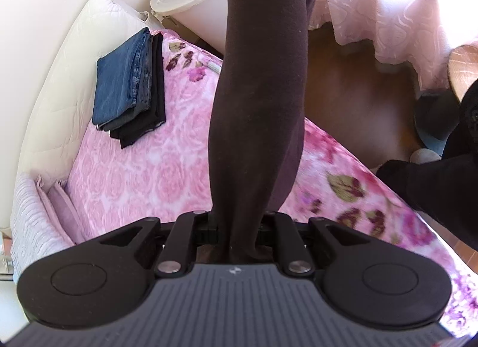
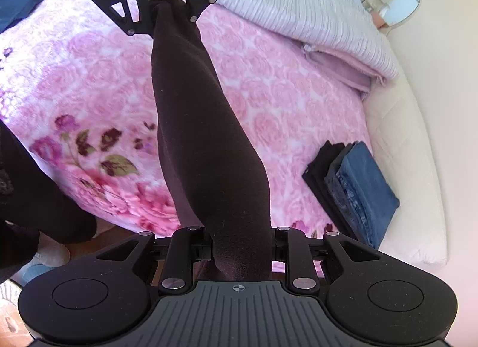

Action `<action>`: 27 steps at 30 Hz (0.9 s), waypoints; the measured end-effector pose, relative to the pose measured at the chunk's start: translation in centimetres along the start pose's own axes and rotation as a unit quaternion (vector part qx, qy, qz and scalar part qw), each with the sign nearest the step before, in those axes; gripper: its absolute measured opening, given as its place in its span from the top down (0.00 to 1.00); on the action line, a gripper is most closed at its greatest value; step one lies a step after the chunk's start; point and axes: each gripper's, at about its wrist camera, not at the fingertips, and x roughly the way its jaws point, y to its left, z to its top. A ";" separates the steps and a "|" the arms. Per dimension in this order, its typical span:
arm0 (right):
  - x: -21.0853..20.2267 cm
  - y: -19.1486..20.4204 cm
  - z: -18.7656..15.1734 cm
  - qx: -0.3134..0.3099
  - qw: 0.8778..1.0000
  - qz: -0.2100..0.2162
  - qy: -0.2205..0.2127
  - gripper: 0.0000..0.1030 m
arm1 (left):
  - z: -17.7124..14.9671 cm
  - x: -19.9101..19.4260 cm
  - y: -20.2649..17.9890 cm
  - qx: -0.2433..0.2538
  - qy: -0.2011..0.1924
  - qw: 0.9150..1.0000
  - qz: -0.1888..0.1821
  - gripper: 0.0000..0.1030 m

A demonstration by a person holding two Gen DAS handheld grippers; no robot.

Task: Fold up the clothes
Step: 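Lift the folded sweater with both grippers and carry it toward the jeans stack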

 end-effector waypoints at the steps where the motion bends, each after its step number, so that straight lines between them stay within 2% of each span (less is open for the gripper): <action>1: 0.5 -0.8 0.1 0.002 1.000 0.001 0.004 0.77 | 0.1 0.6 0.9 -0.001 -0.003 1.000 -0.001 0.89; 7: 2.3 -6.5 0.9 0.013 1.000 -0.004 0.019 0.77 | 0.9 2.7 6.6 -0.004 -0.024 1.000 0.001 0.89; 16: 5.1 -17.0 0.0 -0.011 1.000 -0.010 0.008 0.77 | 4.1 5.6 15.1 -0.046 -0.038 0.998 0.035 0.89; 20: 6.3 -21.8 -0.5 -0.021 1.000 -0.013 0.003 0.77 | 7.1 7.9 19.6 -0.074 -0.033 0.995 0.058 0.89; 24: 9.8 -29.5 -2.7 -0.059 0.998 -0.011 -0.019 0.77 | 11.3 11.8 25.4 -0.117 -0.018 0.989 0.087 0.89; 27: 13.3 -36.6 -4.6 -0.092 0.995 -0.007 -0.042 0.77 | 14.8 15.2 30.5 -0.165 0.002 0.981 0.098 0.89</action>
